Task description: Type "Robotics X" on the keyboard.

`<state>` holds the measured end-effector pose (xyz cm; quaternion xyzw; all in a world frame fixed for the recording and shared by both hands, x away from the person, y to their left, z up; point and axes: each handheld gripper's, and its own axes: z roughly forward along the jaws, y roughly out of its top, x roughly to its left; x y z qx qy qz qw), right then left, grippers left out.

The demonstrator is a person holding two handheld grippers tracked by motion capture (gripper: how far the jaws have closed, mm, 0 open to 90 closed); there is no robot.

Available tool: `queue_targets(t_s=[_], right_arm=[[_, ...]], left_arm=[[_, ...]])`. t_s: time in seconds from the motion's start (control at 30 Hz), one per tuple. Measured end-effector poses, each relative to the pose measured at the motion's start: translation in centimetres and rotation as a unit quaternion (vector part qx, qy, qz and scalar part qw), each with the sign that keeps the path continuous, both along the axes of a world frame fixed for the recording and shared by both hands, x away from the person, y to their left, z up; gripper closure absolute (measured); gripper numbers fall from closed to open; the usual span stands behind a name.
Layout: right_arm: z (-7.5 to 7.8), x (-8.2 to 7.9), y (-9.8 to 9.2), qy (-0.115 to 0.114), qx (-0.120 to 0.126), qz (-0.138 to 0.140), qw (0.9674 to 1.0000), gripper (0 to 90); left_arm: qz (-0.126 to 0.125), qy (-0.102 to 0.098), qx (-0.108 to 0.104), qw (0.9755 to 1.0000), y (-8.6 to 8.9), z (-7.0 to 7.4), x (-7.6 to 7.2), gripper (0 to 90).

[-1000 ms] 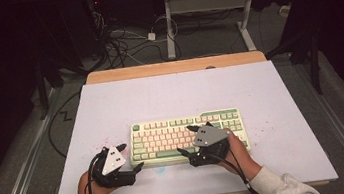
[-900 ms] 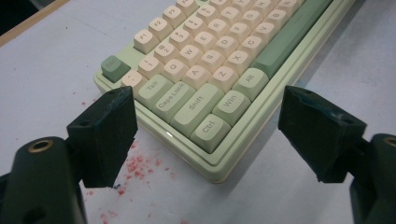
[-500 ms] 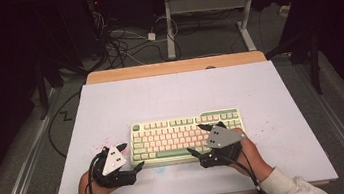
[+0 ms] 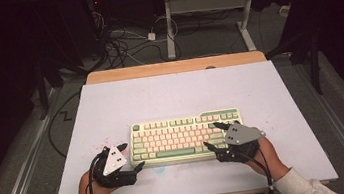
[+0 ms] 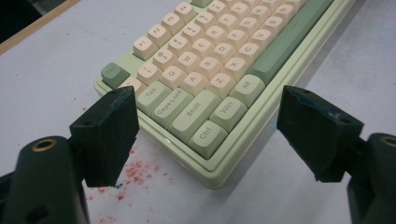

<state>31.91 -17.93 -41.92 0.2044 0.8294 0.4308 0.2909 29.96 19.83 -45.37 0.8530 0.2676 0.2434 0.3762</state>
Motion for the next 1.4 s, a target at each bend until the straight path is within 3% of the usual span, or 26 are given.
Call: queue_targets(t_s=[0.07, 0.1, 0.27, 0.37, 0.63, 0.77, 0.8, 1.1, 1.2, 1.4], right_arm=[[-0.1, 0.2, -0.5, 0.005, -0.004, -0.003, 1.0000, 48.2], [-0.1, 0.2, -0.8, 0.009, -0.006, -0.006, 0.9999, 56.7], [-0.6, 0.9, -2.0, 0.044, -0.017, -0.004, 0.9989, 80.8], [-1.1, 1.4, -2.4, 0.058, -0.026, -0.010, 0.9979, 90.0], [-2.4, 2.2, -1.9, 0.081, -0.054, -0.018, 0.9951, 90.0], [-2.9, 2.6, -1.9, 0.090, -0.065, -0.025, 0.9935, 90.0], [-3.0, 2.7, -1.9, 0.092, -0.065, -0.027, 0.9932, 90.0], [-3.5, 3.0, -1.9, 0.101, -0.072, -0.035, 0.9917, 90.0], [-3.7, 3.0, -1.9, 0.103, -0.073, -0.037, 0.9914, 90.0], [-3.7, 2.9, -1.9, 0.104, -0.071, -0.039, 0.9913, 90.0]], left_arm=[[0.001, 0.000, 0.001, 1.0000, 0.0, 0.0, 0.0, 20.1], [0.002, 0.001, 0.001, 1.0000, 0.0, 0.0, 0.0, 20.1], [0.003, 0.002, 0.001, 1.0000, 0.0, 0.0, 0.1, 20.4], [0.003, 0.002, 0.000, 1.0000, 0.0, 0.0, 0.1, 21.5], [0.006, 0.007, 0.000, 1.0000, 0.0, 0.3, 0.1, 26.8], [0.001, 0.026, -0.003, 0.9997, -0.1, 0.7, 0.1, 41.9], [-0.002, 0.029, -0.006, 0.9996, -0.1, 0.8, 0.2, 49.3], [-0.015, 0.049, -0.008, 0.9987, -0.3, 1.8, 0.7, 87.7], [-0.024, 0.053, -0.010, 0.9983, -0.8, 2.5, 1.1, 87.8], [-0.039, 0.066, 0.007, 0.9970, -2.5, 3.2, 2.2, 87.8]])
